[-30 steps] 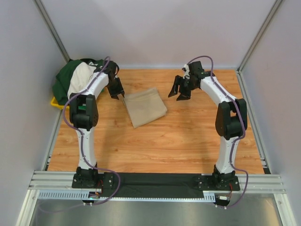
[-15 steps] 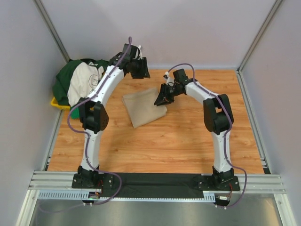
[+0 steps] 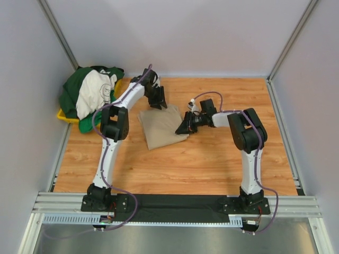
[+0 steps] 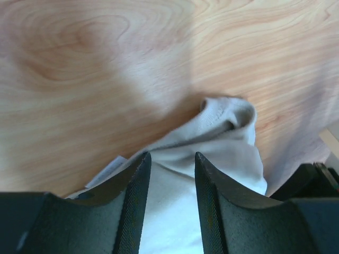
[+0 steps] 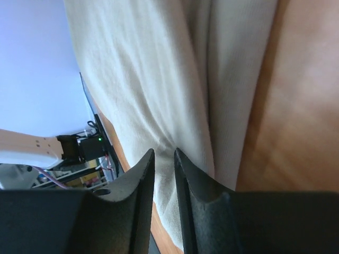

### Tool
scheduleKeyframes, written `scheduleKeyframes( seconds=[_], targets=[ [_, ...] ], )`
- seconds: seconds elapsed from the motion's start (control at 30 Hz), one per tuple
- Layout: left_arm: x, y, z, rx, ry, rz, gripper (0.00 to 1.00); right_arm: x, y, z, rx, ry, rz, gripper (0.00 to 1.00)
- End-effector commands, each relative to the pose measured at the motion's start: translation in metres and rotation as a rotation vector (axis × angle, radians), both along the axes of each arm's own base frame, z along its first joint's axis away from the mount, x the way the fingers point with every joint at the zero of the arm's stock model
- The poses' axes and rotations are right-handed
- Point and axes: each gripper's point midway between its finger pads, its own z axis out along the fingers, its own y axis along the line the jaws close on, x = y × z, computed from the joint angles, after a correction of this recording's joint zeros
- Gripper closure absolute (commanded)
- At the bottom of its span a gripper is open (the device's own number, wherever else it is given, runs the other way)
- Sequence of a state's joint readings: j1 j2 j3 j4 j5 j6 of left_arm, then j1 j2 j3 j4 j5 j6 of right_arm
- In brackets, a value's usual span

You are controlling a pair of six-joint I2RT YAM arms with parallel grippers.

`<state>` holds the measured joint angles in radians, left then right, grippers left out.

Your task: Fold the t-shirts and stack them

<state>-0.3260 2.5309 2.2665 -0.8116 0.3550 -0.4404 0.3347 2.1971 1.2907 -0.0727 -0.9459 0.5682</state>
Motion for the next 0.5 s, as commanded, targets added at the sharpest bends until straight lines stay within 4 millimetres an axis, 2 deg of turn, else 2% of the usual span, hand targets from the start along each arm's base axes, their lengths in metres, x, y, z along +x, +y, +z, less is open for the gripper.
scheduleKeyframes(
  seconds=[0.0,0.03,0.07,0.13,0.17,0.2,0.23,0.27,0.3,0.33,0.37,0.43,0.47],
  targets=[
    [0.006,0.022,-0.023,0.089,0.002,0.006,0.53,-0.053,-0.009,-0.068,-0.21,0.067,-0.043,0.74],
    [0.009,0.022,-0.02,0.092,-0.014,-0.002,0.53,-0.056,-0.007,-0.061,-0.218,0.039,-0.038,0.73],
    [0.009,0.023,-0.022,0.098,-0.011,-0.004,0.53,-0.067,-0.01,-0.069,-0.258,0.046,-0.04,0.73],
    [0.01,0.024,-0.019,0.101,-0.017,-0.003,0.53,-0.08,-0.004,-0.062,-0.279,0.016,-0.024,0.68],
    [0.01,0.023,-0.016,0.098,-0.023,-0.004,0.53,-0.082,-0.007,-0.064,-0.308,0.007,-0.04,0.63],
    [0.012,0.024,-0.013,0.099,-0.032,-0.005,0.53,-0.09,-0.006,-0.057,-0.309,0.0,-0.033,0.51],
    [0.014,0.025,-0.008,0.106,-0.049,-0.01,0.53,-0.092,-0.005,-0.053,-0.307,-0.008,-0.035,0.45],
    [0.014,0.027,0.005,0.118,-0.069,-0.009,0.54,-0.091,-0.005,-0.047,-0.309,-0.017,-0.042,0.4],
    [0.017,0.029,0.018,0.123,-0.096,-0.005,0.54,-0.089,-0.003,-0.03,-0.297,-0.037,-0.044,0.34],
    [0.016,0.031,0.03,0.13,-0.11,-0.009,0.53,-0.087,-0.003,-0.021,-0.305,-0.054,-0.049,0.32],
    [0.018,0.032,0.06,0.124,-0.164,-0.004,0.53,-0.083,-0.004,-0.011,-0.311,-0.074,-0.051,0.3],
    [0.015,0.036,0.092,0.128,-0.212,0.006,0.52,-0.075,-0.001,0.027,-0.317,-0.138,-0.046,0.28],
    [0.011,0.041,0.129,0.127,-0.271,0.017,0.52,-0.071,-0.002,0.039,-0.327,-0.167,-0.054,0.27]
  ],
)
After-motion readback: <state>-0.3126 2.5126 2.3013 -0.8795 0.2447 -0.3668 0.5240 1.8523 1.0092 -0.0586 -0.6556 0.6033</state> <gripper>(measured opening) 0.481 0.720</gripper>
